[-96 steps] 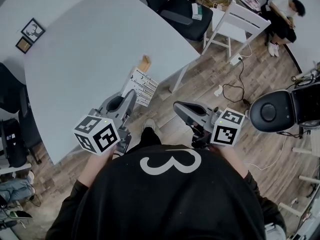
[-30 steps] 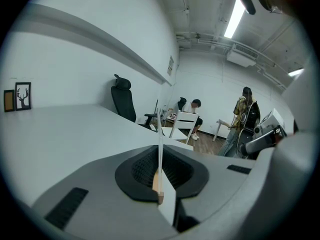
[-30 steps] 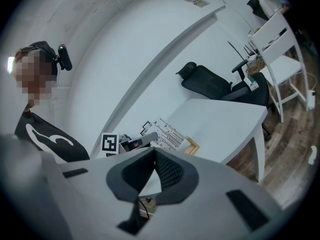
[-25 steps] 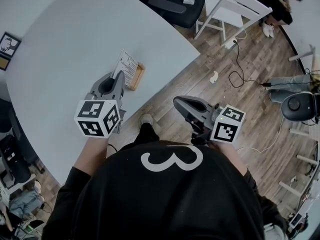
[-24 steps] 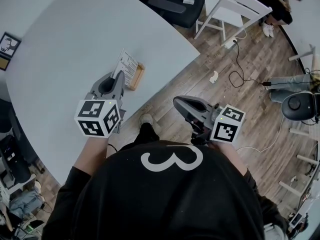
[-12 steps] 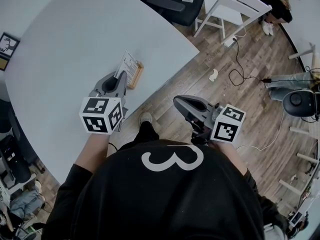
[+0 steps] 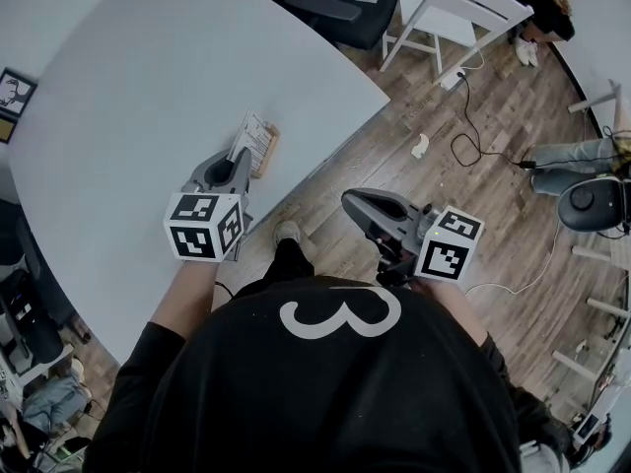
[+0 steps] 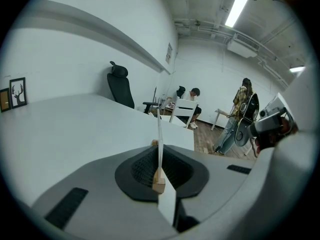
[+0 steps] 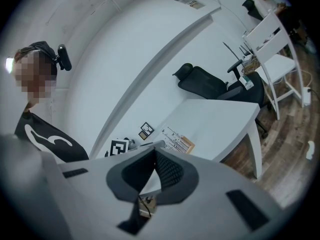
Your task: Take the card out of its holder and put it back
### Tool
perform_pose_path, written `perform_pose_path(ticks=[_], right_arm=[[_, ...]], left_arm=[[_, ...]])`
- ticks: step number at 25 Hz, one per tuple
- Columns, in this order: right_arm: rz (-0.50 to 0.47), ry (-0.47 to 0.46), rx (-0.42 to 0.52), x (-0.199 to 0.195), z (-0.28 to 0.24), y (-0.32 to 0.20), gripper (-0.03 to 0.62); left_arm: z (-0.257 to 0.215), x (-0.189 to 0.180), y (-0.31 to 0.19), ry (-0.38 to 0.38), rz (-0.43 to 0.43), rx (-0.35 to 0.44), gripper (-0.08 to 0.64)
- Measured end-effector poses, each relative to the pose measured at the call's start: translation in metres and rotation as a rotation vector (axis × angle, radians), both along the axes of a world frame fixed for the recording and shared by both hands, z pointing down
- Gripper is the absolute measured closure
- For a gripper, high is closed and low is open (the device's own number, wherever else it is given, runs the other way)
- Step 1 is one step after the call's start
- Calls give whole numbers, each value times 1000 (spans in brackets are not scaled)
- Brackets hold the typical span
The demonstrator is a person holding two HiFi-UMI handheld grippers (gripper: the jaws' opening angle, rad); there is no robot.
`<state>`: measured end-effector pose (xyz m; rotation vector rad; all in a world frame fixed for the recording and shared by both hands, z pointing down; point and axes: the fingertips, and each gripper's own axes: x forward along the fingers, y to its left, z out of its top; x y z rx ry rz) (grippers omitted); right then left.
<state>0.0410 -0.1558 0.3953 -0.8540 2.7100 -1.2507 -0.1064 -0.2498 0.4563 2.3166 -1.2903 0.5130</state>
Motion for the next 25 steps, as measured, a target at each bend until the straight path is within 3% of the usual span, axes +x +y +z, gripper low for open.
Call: perform_pose_path(ticks=[7, 15, 21, 25], right_arm=[[2, -1, 1, 4, -3, 3, 583], [-1, 5, 15, 8, -8, 17, 584], [-31, 2, 36, 7, -16, 34, 583], [-55, 4, 53, 9, -21, 53, 583]], left_arm=[[-1, 2, -2, -16, -2, 14, 534], [-11, -9, 10, 51, -40, 40, 453], [-22, -24, 38, 92, -83, 31, 448], [-30, -18, 70, 172, -97, 9, 448]])
